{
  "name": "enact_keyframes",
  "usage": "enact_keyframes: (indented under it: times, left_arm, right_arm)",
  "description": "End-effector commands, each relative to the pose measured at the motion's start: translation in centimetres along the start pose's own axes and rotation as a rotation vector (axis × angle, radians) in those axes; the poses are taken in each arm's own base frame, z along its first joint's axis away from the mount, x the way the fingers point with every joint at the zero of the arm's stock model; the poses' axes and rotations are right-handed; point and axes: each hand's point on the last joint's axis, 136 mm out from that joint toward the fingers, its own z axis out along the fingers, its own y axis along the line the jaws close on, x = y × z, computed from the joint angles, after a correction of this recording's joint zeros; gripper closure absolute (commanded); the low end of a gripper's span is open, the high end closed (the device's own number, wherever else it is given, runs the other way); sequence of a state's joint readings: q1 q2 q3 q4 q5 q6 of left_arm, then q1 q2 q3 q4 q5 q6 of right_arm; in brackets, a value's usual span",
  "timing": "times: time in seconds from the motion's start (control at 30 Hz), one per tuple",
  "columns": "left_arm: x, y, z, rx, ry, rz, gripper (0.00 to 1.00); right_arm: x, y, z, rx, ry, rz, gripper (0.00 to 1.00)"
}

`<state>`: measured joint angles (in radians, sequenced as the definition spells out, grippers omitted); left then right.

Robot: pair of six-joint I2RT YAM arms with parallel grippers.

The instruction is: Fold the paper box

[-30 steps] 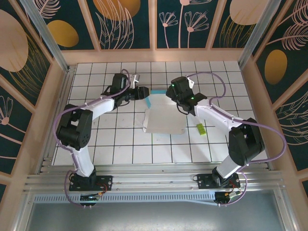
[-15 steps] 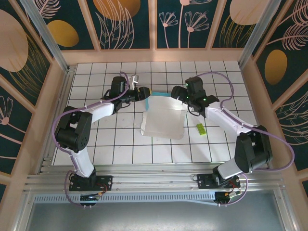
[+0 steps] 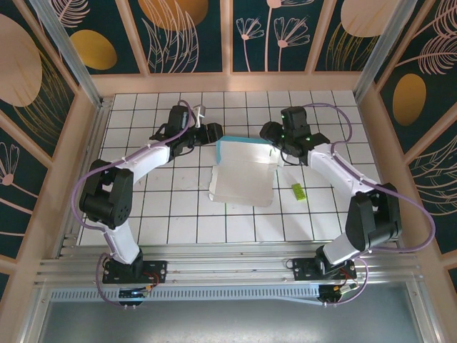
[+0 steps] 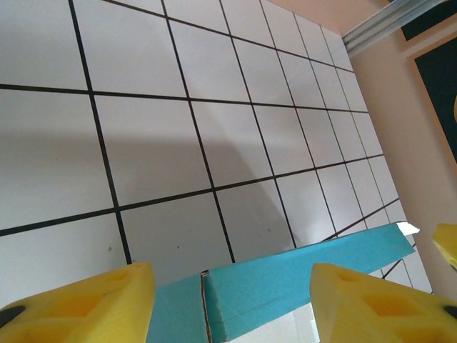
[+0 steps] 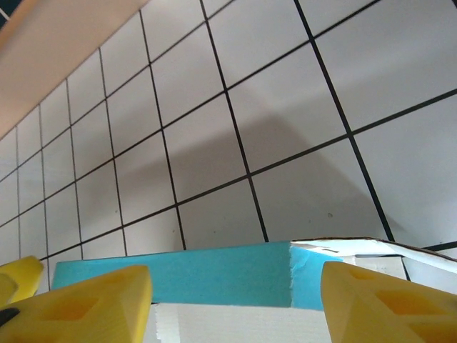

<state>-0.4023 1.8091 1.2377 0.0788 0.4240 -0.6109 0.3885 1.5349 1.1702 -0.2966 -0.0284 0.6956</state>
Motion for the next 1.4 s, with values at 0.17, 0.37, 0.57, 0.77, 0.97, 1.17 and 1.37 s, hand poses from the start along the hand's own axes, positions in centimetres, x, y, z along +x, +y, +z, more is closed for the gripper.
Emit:
enact_keyframes:
  times: [0.17,0.37,0.57,0.77,0.97,1.17,1.37]
  left_arm:
    - [1.8,-0.5,1.7,0.025,0.08,-0.034,0.56]
    - [2.5,0.9,2.4,-0.02,0.084,-0.056,0.63]
    - [2.6,0.7,2.2,-0.013,0.083,-0.067,0.65]
    - [3.1,0.3,1.7,-0.002,0.083,-0.084,0.65]
    - [3.8,0.8,1.3,-0.02,0.077,-0.081,0.65]
    - [4.2,0.3,1.1,-0.008,0.081,-0.06,0.66]
    - [4.6,0.5,1.1,-0.015,0.097,-0.048,0.66]
  right_arm:
    - [1.1,-1.7,1.7,0.043,0.034,0.051,0.45]
    - [2.3,-2.2,2.7,0.037,0.063,0.056,0.53]
    - [3.1,-2.4,3.2,0.031,0.081,0.058,0.59]
    - [2.3,-2.3,2.1,0.048,0.048,0.043,0.53]
    - [0.8,-3.1,-1.6,0.068,-0.033,0.01,0.41]
    - [3.6,-5.8,-3.1,0.04,-0.049,0.074,0.39]
    - [7.7,-5.1,-1.5,-0.168,0.018,0.09,0.38]
